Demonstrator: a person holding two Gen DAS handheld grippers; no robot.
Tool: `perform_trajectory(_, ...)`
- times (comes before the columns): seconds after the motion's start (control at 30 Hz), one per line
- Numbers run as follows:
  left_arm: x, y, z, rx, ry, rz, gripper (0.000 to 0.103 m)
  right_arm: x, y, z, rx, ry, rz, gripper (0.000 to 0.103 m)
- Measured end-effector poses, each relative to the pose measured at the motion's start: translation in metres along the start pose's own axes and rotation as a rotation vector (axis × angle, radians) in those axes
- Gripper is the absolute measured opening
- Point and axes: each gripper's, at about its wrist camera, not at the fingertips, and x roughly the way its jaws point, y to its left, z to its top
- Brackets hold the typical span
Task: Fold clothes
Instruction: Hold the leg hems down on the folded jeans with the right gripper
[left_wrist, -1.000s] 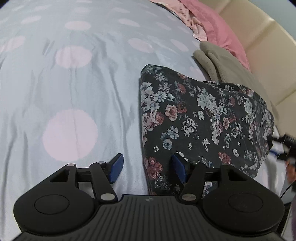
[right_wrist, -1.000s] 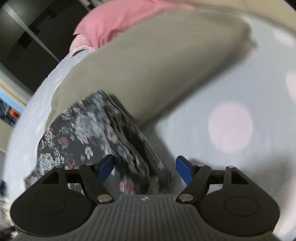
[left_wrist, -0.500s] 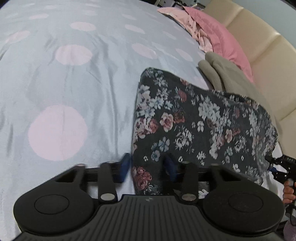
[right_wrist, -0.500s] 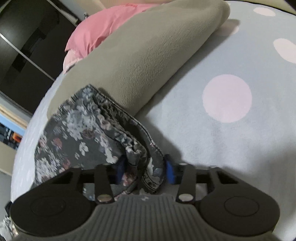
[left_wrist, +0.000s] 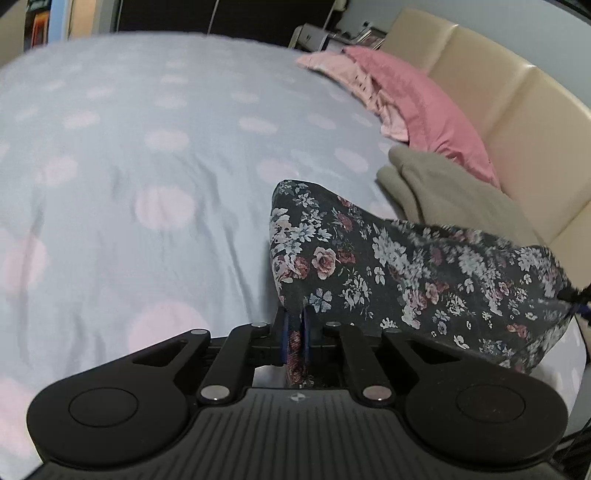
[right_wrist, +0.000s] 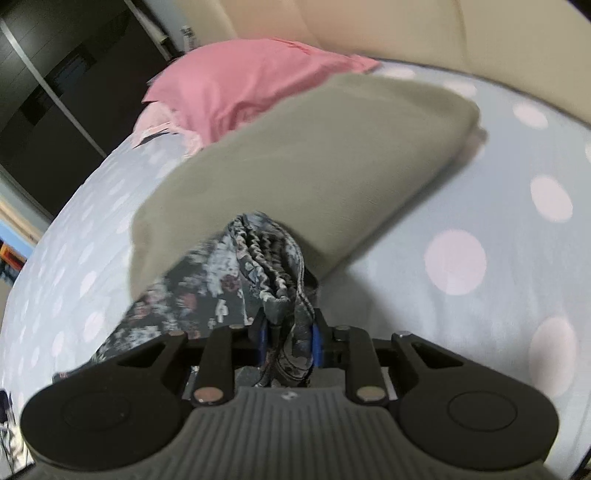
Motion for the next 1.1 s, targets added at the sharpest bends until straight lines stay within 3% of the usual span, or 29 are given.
perform_trajectory(0.17,-0.063,0.037,0.012,0.048,-0.046,0.087,0.005,-0.026,0.050,-0.016,-0.072,0.063,0.030,0.024)
perform_trajectory(0.33,-0.125,0.096,-0.002,0.083,-0.041,0.230,0.000,-0.040,0.098,-0.067,-0.164,0.152,0.102,0.024)
perform_trajectory(0.4,-0.153,0.127,-0.012,0.063,-0.055,0.295,0.000,-0.045,0.116,-0.092,-0.190,0.187,0.130,0.024)
perform_trajectory(0.5,-0.186,0.174,-0.027,-0.039,-0.037,0.313,0.000,-0.053,0.135,-0.130,-0.236,0.234,0.138,0.023)
perform_trajectory(0.63,-0.194,0.193,-0.055,-0.068,-0.006,0.258,0.000,-0.056,0.145,-0.155,-0.322,0.201,0.073,0.023)
perform_trajectory(0.77,-0.181,0.187,-0.081,-0.072,0.023,0.180,0.000,-0.050,0.134,-0.154,-0.295,0.190,0.045,0.023)
perform_trajectory(0.9,-0.166,0.181,-0.096,-0.088,0.063,0.111,0.019,-0.045,0.131,-0.153,-0.273,0.194,0.034,0.023)
perform_trajectory(1.1,-0.125,0.181,-0.109,-0.186,0.099,0.035,0.028,-0.040,0.131,-0.152,-0.245,0.180,0.052,0.024)
